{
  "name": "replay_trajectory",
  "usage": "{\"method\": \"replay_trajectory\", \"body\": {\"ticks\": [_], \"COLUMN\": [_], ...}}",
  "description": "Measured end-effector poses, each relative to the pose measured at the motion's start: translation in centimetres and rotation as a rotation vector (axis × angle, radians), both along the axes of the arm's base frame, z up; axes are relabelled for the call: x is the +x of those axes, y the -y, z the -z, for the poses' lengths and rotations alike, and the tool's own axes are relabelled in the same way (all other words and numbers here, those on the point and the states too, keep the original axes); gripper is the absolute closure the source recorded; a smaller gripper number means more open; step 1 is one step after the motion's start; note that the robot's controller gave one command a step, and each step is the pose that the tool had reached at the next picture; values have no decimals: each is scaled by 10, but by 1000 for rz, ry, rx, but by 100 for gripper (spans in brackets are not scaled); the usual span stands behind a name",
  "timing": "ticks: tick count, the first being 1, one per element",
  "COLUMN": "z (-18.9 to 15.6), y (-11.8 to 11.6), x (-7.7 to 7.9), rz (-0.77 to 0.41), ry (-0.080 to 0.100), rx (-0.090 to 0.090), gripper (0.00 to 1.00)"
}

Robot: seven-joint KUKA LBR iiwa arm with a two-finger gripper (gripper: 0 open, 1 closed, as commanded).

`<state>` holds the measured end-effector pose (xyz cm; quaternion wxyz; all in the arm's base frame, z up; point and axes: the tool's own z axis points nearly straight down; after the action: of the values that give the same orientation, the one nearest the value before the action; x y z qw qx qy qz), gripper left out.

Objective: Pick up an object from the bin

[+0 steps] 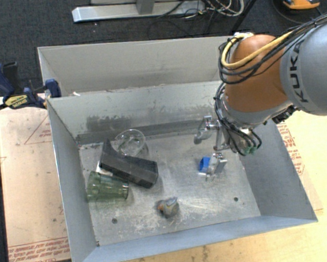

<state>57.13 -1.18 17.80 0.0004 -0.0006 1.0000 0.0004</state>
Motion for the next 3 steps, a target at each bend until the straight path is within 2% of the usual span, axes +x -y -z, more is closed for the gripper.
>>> {"method": "replay_trajectory", "body": {"ticks": [1, 2, 3], "z": [0, 29, 100], "y": [0, 29, 31], "x": [0, 12, 27], "rz": [0, 37, 167], "ry": [0, 4, 2], "rx": [0, 1, 1], "gripper": [0, 0, 100]}}
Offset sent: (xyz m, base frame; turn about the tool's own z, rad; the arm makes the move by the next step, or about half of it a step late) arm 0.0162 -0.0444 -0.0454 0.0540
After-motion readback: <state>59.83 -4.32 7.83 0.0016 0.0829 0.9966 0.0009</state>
